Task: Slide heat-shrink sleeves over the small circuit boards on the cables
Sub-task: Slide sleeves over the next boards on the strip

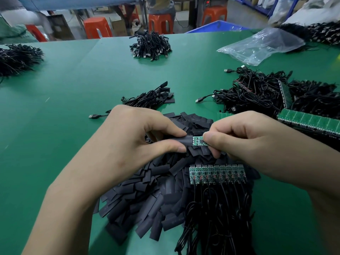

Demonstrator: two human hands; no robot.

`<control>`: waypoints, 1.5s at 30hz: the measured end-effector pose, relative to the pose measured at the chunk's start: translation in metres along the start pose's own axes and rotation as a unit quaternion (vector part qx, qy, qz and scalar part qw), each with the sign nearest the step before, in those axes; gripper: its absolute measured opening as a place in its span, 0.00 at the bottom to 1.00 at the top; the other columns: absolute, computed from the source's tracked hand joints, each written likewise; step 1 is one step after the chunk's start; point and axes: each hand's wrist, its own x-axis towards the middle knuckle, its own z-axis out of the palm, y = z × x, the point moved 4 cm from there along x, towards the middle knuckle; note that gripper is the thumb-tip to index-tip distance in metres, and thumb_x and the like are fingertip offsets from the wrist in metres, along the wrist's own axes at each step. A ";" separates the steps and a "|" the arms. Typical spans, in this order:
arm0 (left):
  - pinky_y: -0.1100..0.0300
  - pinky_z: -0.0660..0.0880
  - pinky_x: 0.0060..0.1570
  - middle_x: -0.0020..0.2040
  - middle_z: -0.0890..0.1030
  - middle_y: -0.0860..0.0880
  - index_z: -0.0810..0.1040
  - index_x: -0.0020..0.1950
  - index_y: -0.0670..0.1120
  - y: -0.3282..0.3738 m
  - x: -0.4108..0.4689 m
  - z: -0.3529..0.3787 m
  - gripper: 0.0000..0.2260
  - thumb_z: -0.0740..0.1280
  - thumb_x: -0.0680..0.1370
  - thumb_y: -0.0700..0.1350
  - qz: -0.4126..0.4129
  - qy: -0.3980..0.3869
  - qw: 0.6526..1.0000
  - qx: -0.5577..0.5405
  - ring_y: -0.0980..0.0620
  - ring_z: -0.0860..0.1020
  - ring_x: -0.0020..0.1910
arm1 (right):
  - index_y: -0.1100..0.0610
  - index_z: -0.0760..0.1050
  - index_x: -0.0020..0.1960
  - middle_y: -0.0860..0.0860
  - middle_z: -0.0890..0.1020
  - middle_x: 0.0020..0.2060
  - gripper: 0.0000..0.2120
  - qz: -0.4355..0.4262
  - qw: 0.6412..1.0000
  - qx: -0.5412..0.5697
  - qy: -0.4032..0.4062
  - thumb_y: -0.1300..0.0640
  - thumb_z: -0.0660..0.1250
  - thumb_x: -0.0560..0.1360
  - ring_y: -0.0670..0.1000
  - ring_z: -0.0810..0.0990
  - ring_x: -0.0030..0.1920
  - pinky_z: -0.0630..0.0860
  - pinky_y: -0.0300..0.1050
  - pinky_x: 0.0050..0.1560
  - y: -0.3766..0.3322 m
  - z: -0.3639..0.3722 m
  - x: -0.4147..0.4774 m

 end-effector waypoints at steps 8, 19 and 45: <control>0.65 0.75 0.40 0.37 0.82 0.61 0.89 0.48 0.53 0.007 0.001 0.004 0.12 0.75 0.70 0.58 0.006 -0.018 0.999 0.044 0.61 0.79 0.36 | 0.53 0.77 0.33 0.46 0.68 0.21 0.20 0.007 0.999 -0.043 0.014 0.42 0.61 0.76 0.45 0.64 0.22 0.64 0.37 0.26 -0.002 0.000 -0.002; 0.56 0.78 0.41 0.40 0.84 0.56 0.88 0.49 0.53 0.011 -0.001 0.000 0.09 0.74 0.73 0.55 0.044 0.027 0.998 0.024 0.55 0.81 0.38 | 0.52 0.80 0.36 0.48 0.69 0.23 0.19 -0.004 1.000 0.021 0.003 0.40 0.61 0.76 0.45 0.63 0.22 0.60 0.37 0.23 0.001 -0.003 -0.002; 0.63 0.76 0.42 0.40 0.84 0.52 0.87 0.51 0.48 0.012 -0.002 0.000 0.07 0.76 0.74 0.48 0.080 0.111 0.990 0.035 0.54 0.80 0.38 | 0.50 0.80 0.40 0.51 0.82 0.31 0.09 -0.038 0.987 0.152 0.026 0.54 0.67 0.79 0.47 0.78 0.33 0.74 0.37 0.37 0.005 -0.006 0.000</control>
